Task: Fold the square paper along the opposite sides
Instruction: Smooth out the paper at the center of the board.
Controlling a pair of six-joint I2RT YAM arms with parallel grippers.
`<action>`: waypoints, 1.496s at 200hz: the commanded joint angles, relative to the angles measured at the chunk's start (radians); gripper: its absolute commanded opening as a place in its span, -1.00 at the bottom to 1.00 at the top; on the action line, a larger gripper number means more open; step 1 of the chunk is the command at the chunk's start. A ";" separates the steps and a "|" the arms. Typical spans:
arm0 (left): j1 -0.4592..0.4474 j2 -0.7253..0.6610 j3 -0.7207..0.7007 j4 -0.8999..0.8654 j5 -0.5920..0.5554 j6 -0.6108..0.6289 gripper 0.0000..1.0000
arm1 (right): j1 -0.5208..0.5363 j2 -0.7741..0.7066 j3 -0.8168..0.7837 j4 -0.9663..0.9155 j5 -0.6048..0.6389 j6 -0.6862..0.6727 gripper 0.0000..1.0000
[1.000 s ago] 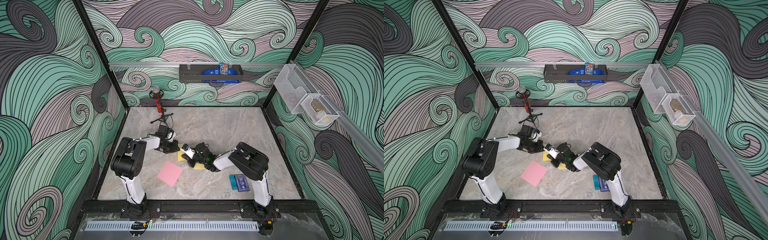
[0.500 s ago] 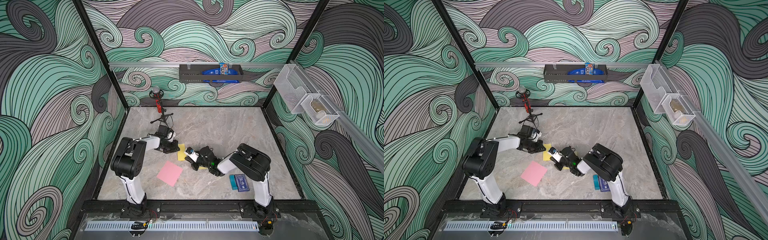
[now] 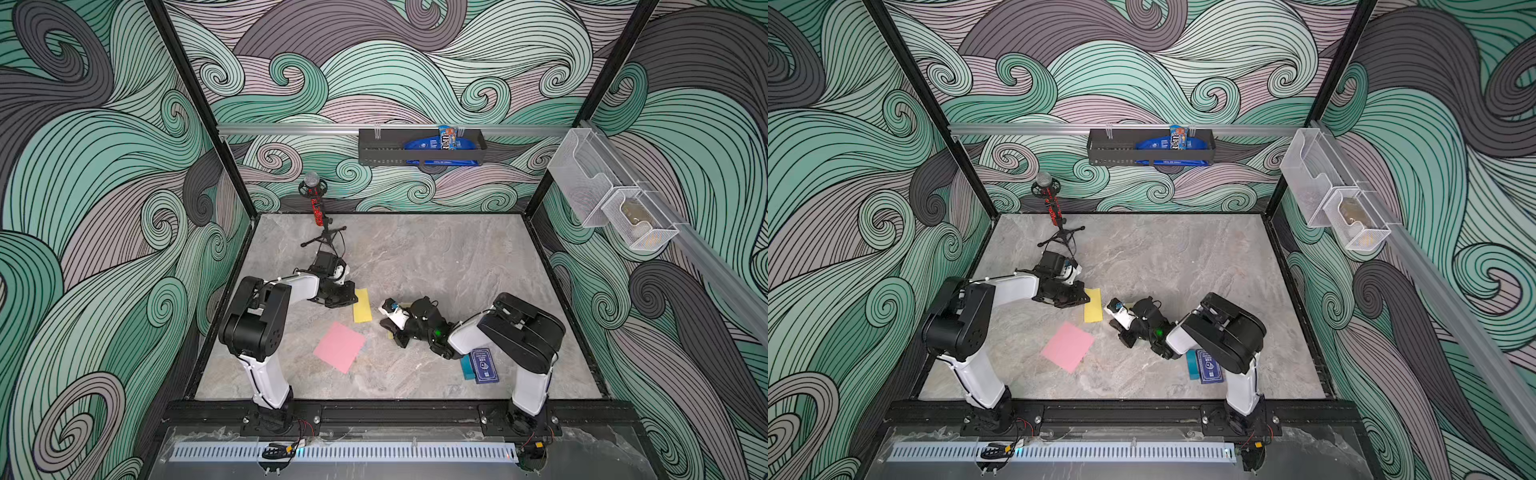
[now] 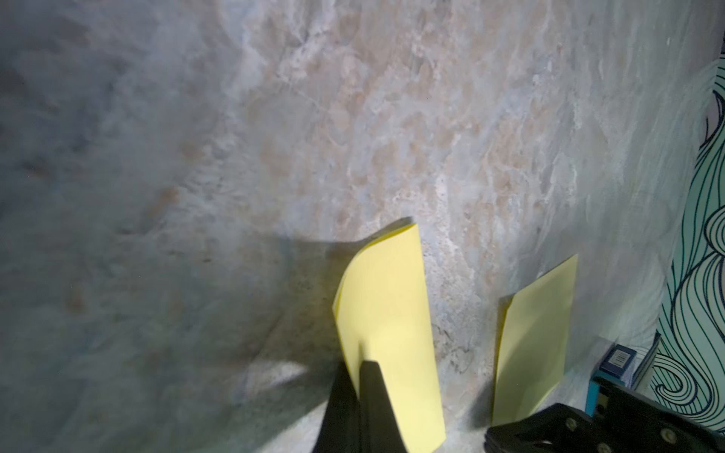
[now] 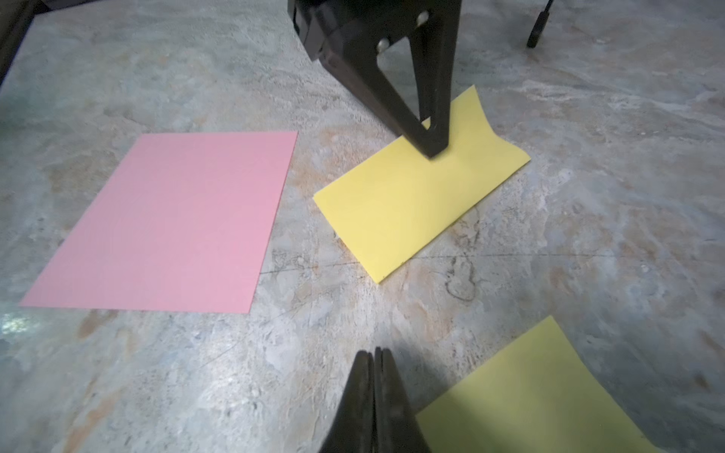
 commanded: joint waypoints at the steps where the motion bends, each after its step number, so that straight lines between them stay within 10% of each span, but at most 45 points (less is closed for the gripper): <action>1: -0.003 -0.007 -0.046 -0.082 -0.006 -0.034 -1.00 | -0.032 -0.015 0.085 0.016 -0.082 0.076 -0.84; 82: -0.003 0.009 -0.081 -0.075 0.003 -0.042 -1.00 | -0.056 0.244 0.437 -0.087 -0.110 0.113 -0.89; 299: -0.006 -0.009 -0.088 -0.072 -0.001 -0.040 -1.00 | -0.086 0.363 0.533 -0.313 0.102 0.251 -0.83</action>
